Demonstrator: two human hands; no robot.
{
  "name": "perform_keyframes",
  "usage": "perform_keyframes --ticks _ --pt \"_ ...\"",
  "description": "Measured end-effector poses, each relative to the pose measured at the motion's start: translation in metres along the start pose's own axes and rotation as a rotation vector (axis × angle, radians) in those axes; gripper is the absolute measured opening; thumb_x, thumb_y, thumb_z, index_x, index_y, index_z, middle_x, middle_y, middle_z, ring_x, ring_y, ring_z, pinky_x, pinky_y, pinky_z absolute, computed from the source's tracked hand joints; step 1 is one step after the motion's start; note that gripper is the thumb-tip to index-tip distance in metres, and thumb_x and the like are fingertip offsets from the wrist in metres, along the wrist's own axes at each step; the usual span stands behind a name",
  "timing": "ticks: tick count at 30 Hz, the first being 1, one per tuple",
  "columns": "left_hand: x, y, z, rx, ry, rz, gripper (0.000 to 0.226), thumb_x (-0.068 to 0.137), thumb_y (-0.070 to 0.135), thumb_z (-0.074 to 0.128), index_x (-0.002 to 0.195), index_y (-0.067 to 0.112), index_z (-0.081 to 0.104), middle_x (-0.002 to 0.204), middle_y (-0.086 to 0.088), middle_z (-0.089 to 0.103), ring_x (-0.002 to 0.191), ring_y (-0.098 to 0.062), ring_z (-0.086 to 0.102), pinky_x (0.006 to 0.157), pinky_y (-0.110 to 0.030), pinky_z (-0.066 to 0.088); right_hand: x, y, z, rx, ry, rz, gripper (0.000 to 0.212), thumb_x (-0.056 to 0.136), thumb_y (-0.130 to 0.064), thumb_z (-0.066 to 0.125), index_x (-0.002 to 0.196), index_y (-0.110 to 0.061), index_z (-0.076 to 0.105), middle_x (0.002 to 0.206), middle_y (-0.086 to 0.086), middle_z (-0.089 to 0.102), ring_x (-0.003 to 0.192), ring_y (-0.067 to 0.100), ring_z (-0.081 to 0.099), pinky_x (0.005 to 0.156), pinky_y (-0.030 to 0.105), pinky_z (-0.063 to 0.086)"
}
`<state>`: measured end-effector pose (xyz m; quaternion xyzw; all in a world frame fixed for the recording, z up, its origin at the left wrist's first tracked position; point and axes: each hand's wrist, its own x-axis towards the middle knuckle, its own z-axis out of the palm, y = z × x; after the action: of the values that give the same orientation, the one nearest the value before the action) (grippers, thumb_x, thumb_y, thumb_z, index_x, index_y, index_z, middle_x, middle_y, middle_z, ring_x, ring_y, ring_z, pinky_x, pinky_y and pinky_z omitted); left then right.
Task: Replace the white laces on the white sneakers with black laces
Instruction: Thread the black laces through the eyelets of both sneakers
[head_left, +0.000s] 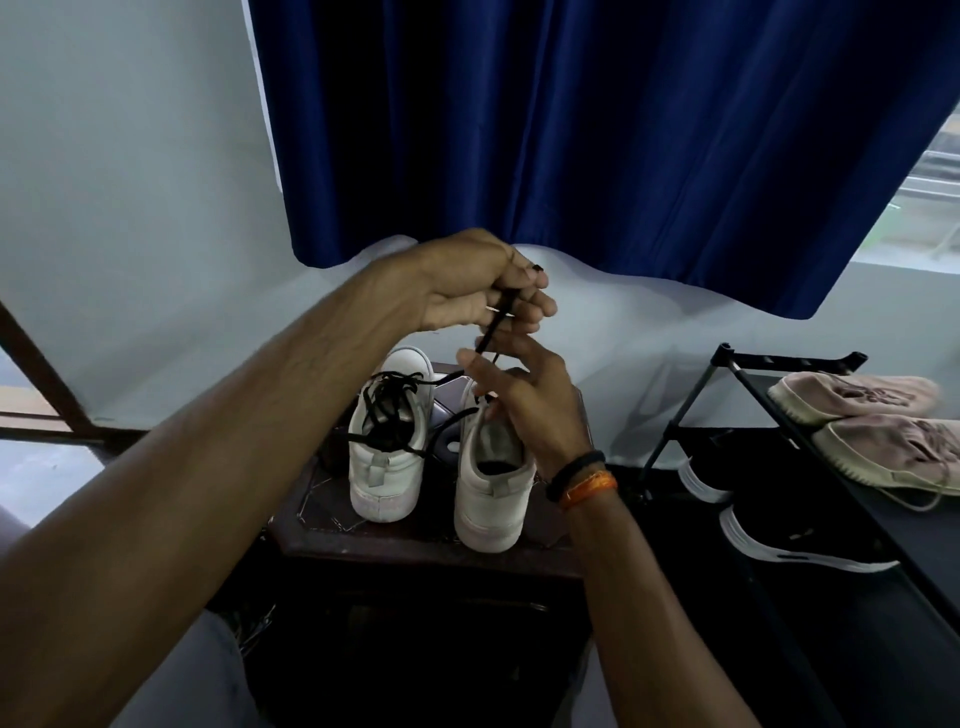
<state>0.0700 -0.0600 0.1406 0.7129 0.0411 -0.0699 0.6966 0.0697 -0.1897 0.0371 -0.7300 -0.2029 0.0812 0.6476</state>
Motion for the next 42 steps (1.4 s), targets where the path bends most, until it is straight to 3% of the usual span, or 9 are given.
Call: perform_keyframes --ticks 4,12,19,23,25,29,31,35,42 --pt "0.004 -0.001 0.002 -0.146 0.002 0.018 0.013 0.101 -0.005 0.047 0.109 -0.005 0.058 0.1 -0.022 0.074 0.079 -0.02 0.072 0.074 -0.034 0.062 0.001 -0.001 -0.001 0.195 -0.105 0.013 0.022 0.1 -0.018 0.061 0.105 0.002 0.07 0.098 0.017 0.073 0.072 0.015 0.065 0.061 0.026 0.052" --pt "0.009 -0.011 -0.037 -0.248 0.366 -0.013 0.017 0.097 -0.014 0.041 0.091 -0.002 0.051 0.1 -0.028 0.07 0.074 -0.023 0.071 0.069 -0.038 0.063 -0.004 0.024 -0.053 0.121 0.111 0.047 0.025 0.095 -0.023 0.069 0.088 0.001 0.073 0.058 -0.002 0.055 0.051 0.009 0.043 0.048 0.021 0.035" --pt "0.008 -0.039 -0.068 -0.223 0.529 -0.065 0.033 0.097 -0.014 0.042 0.128 -0.005 0.046 0.089 -0.025 0.071 0.081 -0.028 0.075 0.058 -0.035 0.062 -0.003 0.026 -0.086 0.026 0.187 0.009 0.032 0.1 -0.023 0.061 0.089 0.006 0.07 0.056 -0.013 0.059 0.056 -0.002 0.055 0.056 0.01 0.045" --pt "0.012 -0.058 -0.083 -0.036 0.617 -0.06 0.034 0.097 -0.009 0.048 0.13 -0.014 0.044 0.093 -0.028 0.07 0.07 -0.025 0.076 0.055 -0.03 0.06 -0.003 0.032 -0.091 0.03 0.209 0.048 0.031 0.103 -0.028 0.055 0.088 -0.006 0.071 0.054 -0.008 0.049 0.055 0.012 0.05 0.051 0.021 0.045" --pt "0.012 -0.063 -0.086 0.323 0.647 -0.105 0.035 0.093 -0.001 0.059 0.125 -0.01 0.05 0.097 -0.024 0.069 0.071 -0.024 0.075 0.057 -0.03 0.059 -0.004 0.031 -0.087 -0.002 0.19 0.046 0.031 0.102 -0.03 0.058 0.087 -0.007 0.072 0.053 -0.008 0.047 0.049 0.008 0.042 0.046 0.02 0.035" --pt "0.011 -0.06 -0.059 1.128 0.595 -0.011 0.041 0.083 0.016 0.074 0.121 0.011 0.058 0.137 -0.016 0.045 0.113 -0.033 0.057 0.09 -0.039 0.052 0.0 0.024 -0.069 -0.09 0.148 -0.032 0.027 0.093 -0.033 0.07 0.075 -0.013 0.074 0.056 -0.014 0.059 0.051 -0.001 0.047 0.056 0.016 0.042" --pt "0.01 -0.052 -0.04 1.062 0.352 0.242 0.028 0.085 0.009 0.071 0.112 0.014 0.066 0.127 -0.007 0.059 0.106 -0.025 0.064 0.084 -0.027 0.053 0.006 0.021 -0.061 -0.145 0.121 -0.056 0.03 0.089 -0.04 0.074 0.073 -0.015 0.076 0.062 -0.01 0.066 0.06 0.005 0.056 0.067 0.027 0.05" --pt "0.001 -0.044 0.001 0.816 -0.194 0.132 0.028 0.092 0.001 0.064 0.117 0.014 0.063 0.101 -0.001 0.073 0.065 -0.011 0.07 0.057 -0.022 0.051 0.013 0.008 -0.049 -0.172 0.01 -0.061 0.03 0.091 -0.04 0.072 0.068 -0.022 0.075 0.058 -0.013 0.064 0.057 0.002 0.052 0.065 0.026 0.043" --pt "0.004 -0.053 0.005 0.864 -0.107 0.252 0.008 0.099 0.02 0.063 0.1 0.017 0.07 0.08 -0.006 0.074 0.061 -0.01 0.071 0.061 -0.019 0.053 0.013 0.007 -0.054 -0.147 0.097 -0.04 0.032 0.091 -0.034 0.072 0.063 -0.018 0.07 0.053 -0.005 0.059 0.048 0.006 0.047 0.05 0.022 0.04"
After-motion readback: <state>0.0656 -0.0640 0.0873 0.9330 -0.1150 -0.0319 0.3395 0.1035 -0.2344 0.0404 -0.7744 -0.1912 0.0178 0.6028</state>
